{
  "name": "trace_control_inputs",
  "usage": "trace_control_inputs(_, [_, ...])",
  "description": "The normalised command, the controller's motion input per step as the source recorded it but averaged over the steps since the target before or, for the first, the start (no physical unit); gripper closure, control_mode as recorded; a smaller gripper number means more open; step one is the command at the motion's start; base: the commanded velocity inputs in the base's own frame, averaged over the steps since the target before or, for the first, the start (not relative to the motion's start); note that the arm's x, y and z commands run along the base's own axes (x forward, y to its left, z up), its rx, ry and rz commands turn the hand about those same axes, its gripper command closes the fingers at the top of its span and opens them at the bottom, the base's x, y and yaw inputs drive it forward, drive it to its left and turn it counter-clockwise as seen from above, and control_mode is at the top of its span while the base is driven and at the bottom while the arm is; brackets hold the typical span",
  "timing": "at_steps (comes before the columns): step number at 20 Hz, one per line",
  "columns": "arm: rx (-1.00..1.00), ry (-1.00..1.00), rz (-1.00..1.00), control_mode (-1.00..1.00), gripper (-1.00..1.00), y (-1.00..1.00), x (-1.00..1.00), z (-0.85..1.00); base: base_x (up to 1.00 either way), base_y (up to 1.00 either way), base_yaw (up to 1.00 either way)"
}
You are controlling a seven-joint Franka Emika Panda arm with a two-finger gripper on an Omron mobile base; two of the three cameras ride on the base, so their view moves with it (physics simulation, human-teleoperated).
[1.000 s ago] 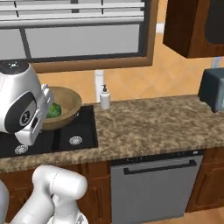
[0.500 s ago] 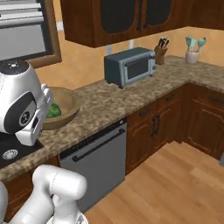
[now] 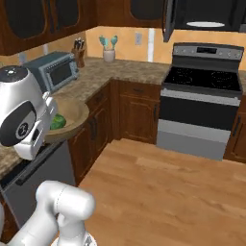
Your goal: Pick the broccoli from the sink and place it in the bowl. Then pick the bowl and place it in the microwave. Then close the microwave door and press the start button.
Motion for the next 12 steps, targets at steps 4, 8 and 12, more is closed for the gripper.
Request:
trace_control_inputs(4, [0.0,0.0,0.0,1.0,1.0,0.0,0.0,0.0,0.95,-1.0,-0.36])
trace_control_inputs(8, [0.0,0.0,0.0,1.0,1.0,0.0,0.0,0.0,1.0,-1.0,-0.19])
trace_control_inputs(12, [0.0,0.0,0.0,1.0,1.0,0.0,0.0,0.0,1.0,-1.0,-0.09])
